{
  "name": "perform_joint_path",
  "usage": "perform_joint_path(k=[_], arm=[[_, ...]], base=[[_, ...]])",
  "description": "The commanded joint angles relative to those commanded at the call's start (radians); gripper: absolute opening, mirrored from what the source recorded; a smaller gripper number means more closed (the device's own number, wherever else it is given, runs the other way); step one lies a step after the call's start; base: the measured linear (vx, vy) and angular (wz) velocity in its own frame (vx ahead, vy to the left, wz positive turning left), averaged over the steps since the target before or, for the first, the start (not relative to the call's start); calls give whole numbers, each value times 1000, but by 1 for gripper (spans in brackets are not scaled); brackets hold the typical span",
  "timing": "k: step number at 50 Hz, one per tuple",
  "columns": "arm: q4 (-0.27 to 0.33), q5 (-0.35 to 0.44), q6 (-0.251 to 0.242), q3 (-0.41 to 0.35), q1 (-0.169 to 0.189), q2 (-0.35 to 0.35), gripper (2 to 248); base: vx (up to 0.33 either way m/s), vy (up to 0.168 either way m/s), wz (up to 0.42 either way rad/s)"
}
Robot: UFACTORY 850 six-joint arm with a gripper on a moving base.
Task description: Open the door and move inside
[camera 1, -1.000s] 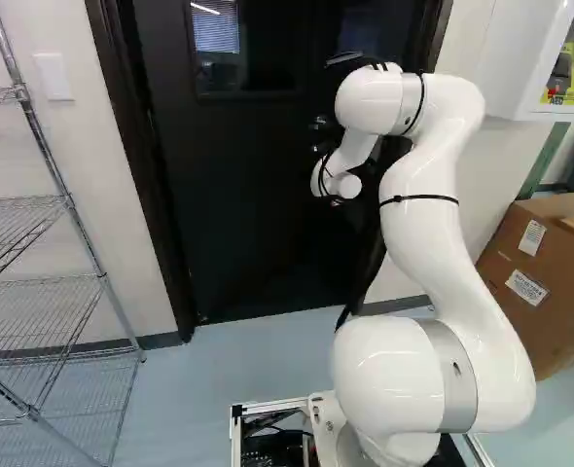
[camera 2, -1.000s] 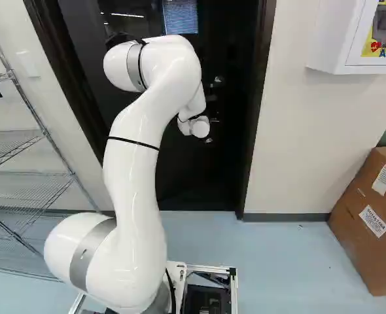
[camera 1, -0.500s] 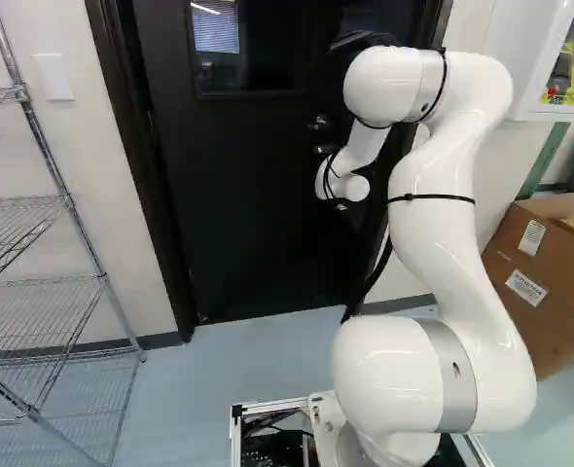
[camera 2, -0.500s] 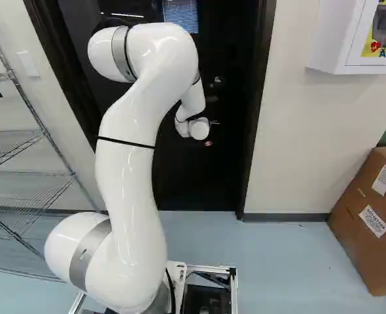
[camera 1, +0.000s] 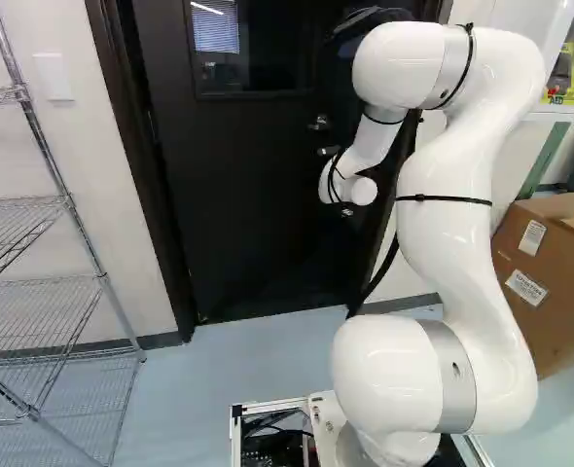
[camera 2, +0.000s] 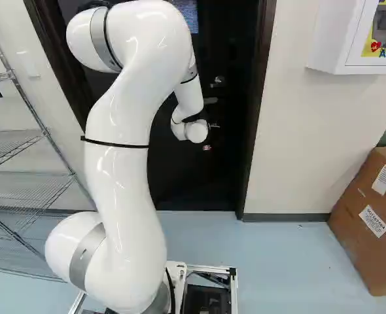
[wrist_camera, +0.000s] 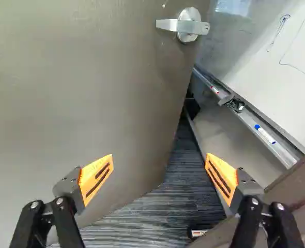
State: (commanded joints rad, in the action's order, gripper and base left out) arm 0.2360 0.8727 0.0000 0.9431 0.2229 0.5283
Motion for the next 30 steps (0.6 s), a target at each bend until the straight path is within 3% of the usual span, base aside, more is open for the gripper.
perform_joint_path(k=[30], arm=[[-6, 0, 0, -169, 20, -130, 247]], base=[[0, 0, 0]])
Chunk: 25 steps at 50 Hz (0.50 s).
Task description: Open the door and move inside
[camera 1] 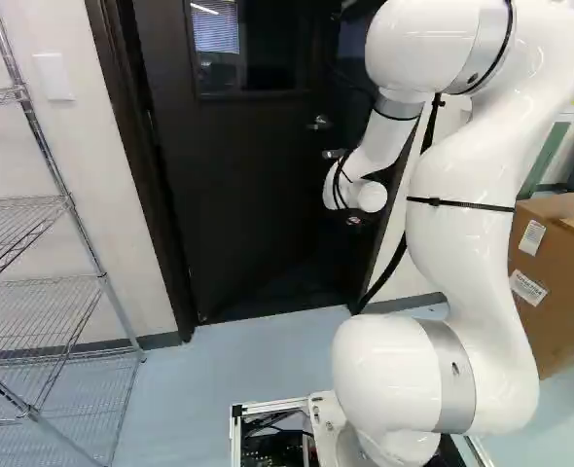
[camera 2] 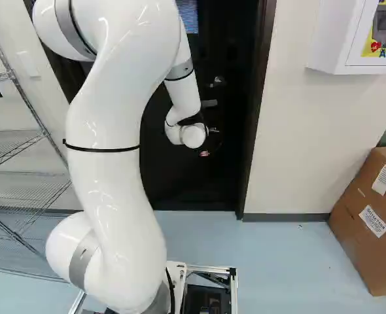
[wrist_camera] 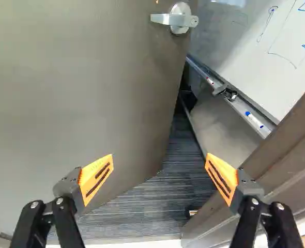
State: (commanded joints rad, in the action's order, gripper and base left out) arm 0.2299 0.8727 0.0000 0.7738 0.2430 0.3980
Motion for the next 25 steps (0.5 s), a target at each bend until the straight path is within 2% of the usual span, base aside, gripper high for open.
perform_joint_path(k=[25], arm=[[0, 0, 0, -132, 26, -107, 247]], base=[[0, 0, 0]])
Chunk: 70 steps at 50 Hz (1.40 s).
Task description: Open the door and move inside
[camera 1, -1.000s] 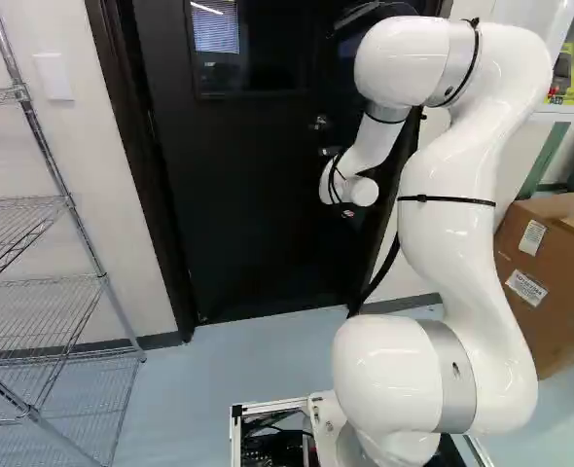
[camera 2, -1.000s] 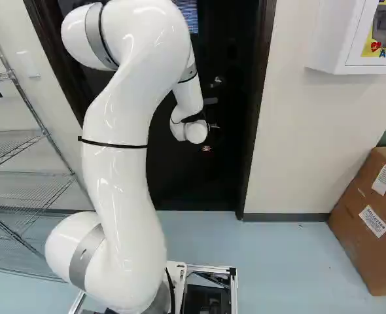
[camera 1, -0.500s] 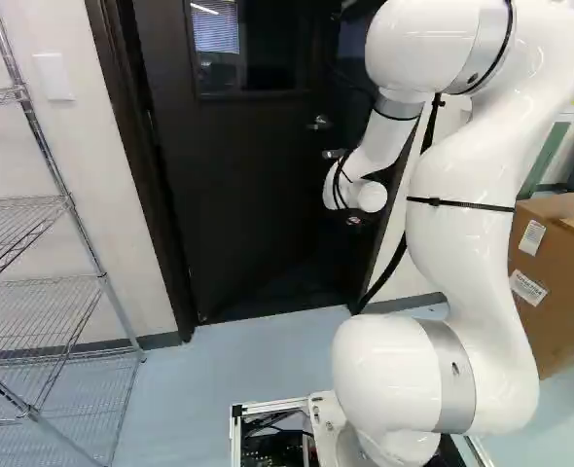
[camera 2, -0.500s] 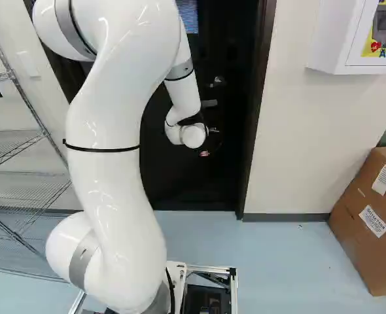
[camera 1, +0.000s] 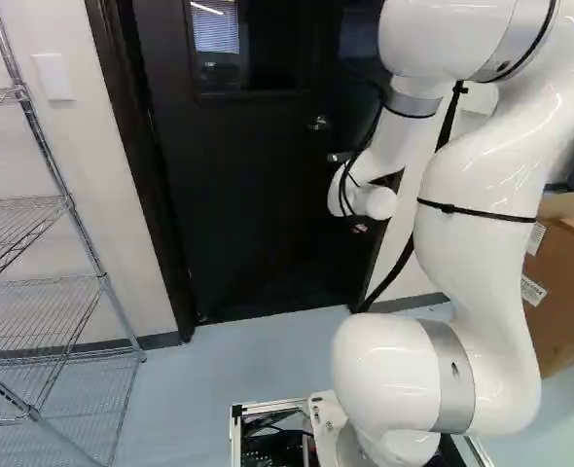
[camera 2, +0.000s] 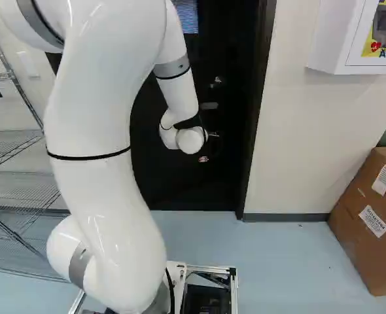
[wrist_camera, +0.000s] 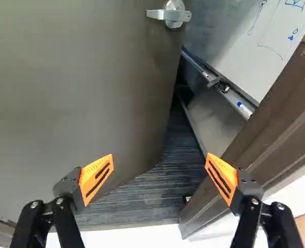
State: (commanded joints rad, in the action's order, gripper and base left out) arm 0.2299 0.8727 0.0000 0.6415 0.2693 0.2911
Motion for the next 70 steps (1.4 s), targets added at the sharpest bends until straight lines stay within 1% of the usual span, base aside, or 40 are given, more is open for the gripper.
perform_joint_path(k=[15, 31, 58, 70], arm=[[-1, 0, 0, -80, 12, -67, 247], [-21, 0, 0, -164, 27, -141, 247], [-64, 0, 0, -282, 96, -249, 247], [-69, 0, 0, -336, 125, -302, 247]], base=[[0, 0, 0], [0, 0, 0], [0, 0, 0], [0, 0, 0]])
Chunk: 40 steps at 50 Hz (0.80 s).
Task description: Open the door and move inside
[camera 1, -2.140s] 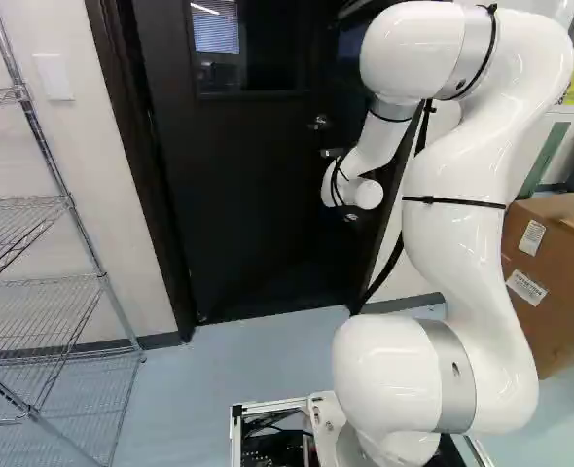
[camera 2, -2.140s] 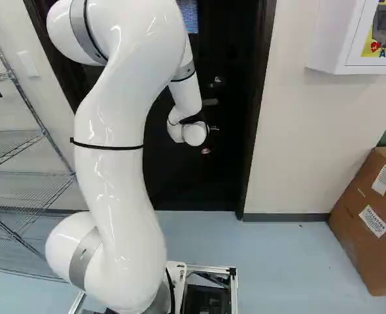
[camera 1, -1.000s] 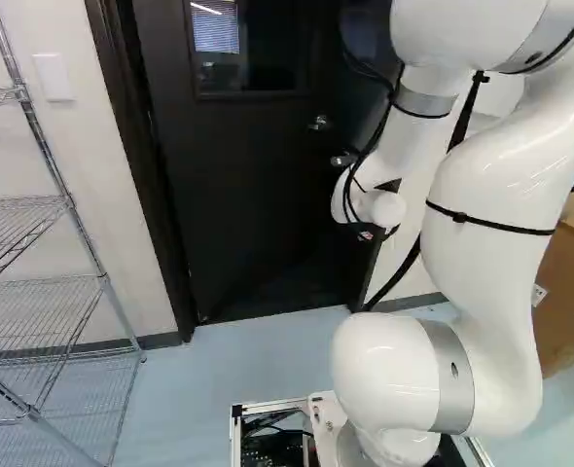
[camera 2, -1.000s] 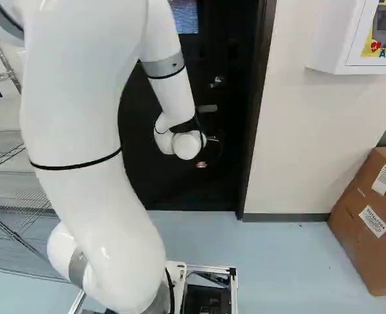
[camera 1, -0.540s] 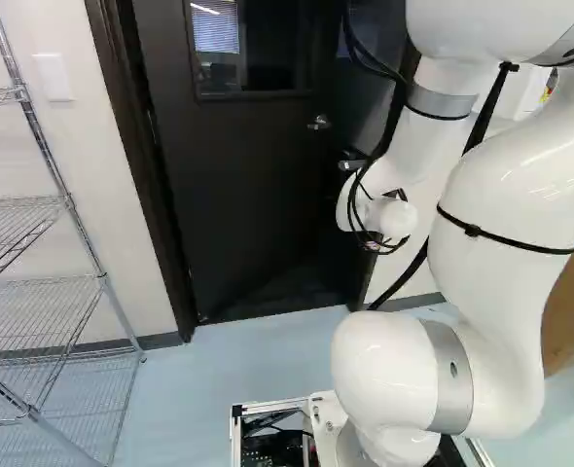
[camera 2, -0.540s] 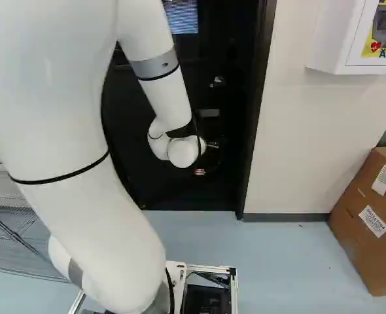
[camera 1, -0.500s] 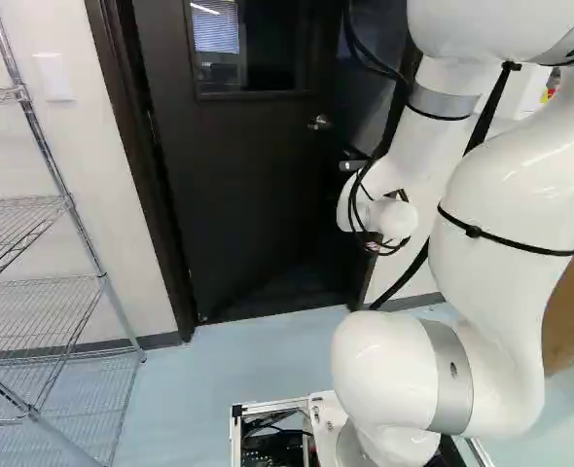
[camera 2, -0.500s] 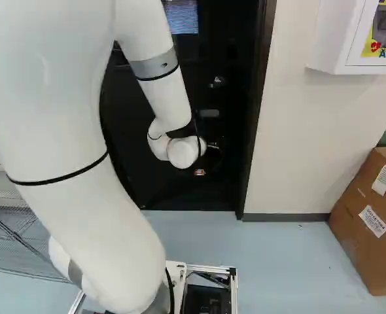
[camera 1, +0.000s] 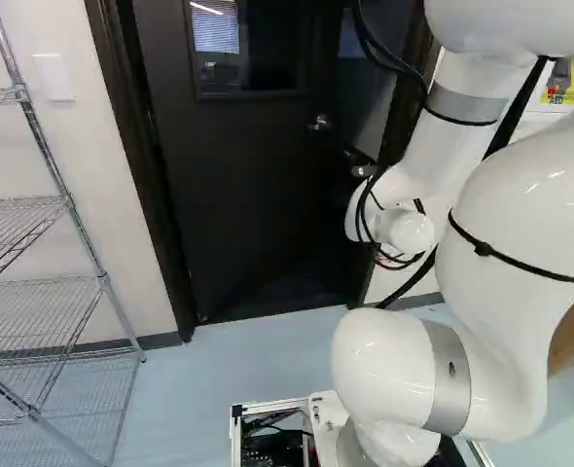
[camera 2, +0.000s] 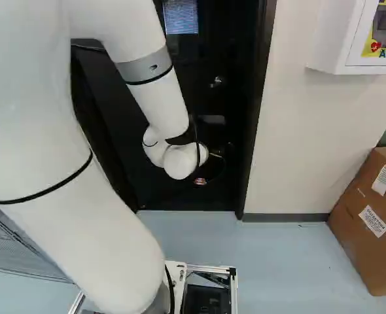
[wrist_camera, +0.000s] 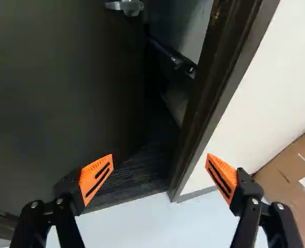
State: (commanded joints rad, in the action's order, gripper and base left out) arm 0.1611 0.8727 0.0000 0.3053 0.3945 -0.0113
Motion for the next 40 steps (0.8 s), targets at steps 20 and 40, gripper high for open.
perform_joint_path(k=[20, 40], arm=[[0, 0, 0, -82, 34, -83, 247], [0, 0, 0, -89, 32, -91, 247]], base=[[0, 0, 0], [0, 0, 0]])
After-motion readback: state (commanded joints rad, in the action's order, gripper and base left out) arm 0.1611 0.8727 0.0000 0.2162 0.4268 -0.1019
